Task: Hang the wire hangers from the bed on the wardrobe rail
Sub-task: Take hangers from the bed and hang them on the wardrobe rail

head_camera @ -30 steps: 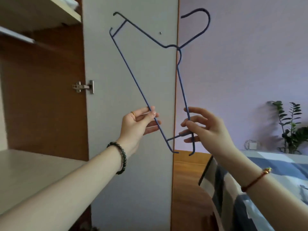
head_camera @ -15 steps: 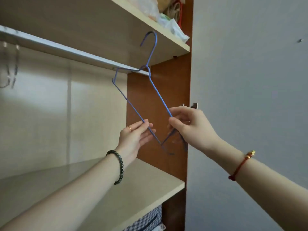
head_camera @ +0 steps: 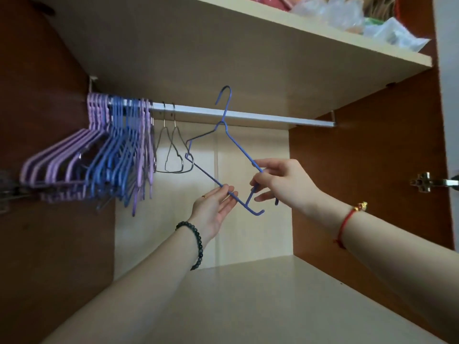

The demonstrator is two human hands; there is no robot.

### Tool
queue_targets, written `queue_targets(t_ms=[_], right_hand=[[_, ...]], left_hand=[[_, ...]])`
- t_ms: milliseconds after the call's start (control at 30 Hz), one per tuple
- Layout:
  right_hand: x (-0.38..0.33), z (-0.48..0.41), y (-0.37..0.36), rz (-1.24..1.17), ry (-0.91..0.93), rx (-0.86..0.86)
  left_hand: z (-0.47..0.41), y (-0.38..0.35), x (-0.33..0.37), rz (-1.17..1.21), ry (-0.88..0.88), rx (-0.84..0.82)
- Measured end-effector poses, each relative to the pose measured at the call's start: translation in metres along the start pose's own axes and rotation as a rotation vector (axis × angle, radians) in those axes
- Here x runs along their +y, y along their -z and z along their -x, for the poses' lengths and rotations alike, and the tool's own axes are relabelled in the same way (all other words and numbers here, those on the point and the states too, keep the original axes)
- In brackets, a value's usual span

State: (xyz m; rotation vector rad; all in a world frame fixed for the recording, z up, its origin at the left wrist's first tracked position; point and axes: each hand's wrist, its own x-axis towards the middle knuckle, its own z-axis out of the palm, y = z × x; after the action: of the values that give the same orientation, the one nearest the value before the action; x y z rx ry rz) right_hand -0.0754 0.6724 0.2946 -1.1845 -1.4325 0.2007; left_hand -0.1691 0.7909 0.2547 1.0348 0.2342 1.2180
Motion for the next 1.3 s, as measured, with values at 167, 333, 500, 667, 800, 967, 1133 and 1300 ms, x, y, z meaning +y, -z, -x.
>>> queue_targets(t_ms=[167, 333, 500, 667, 800, 967, 1133, 1300], right_hand=[[-0.01, -0.036, -0.026, -0.049, 0.056, -0.01], [-0.018, -0.061, -0.047, -0.05, 0.106, -0.02], [-0.015, -0.071, -0.061, -0.098, 0.055, -0.089], [-0.004, -0.066, -0.062, -0.143, -0.002, -0.151], [0.003, -0.056, -0.053, -0.153, -0.038, -0.18], [0.011, -0.041, -0.026, -0.13, -0.068, -0.125], [0.02, -0.015, 0.019, -0.057, -0.094, -0.055], [0.026, 0.028, 0.079, 0.034, -0.128, 0.054]], left_hand=[[-0.03, 0.008, 0.021, 0.058, -0.022, 0.059], [-0.049, 0.012, 0.035, 0.126, -0.043, 0.107], [-0.061, 0.027, 0.041, 0.111, -0.047, 0.134], [-0.06, 0.039, 0.028, 0.104, -0.011, 0.157], [-0.051, 0.038, 0.019, 0.114, 0.001, 0.156], [-0.035, 0.027, 0.006, 0.069, 0.077, 0.14], [-0.014, 0.0, -0.012, -0.125, 0.143, 0.033], [0.009, -0.043, -0.038, -0.278, 0.193, -0.125]])
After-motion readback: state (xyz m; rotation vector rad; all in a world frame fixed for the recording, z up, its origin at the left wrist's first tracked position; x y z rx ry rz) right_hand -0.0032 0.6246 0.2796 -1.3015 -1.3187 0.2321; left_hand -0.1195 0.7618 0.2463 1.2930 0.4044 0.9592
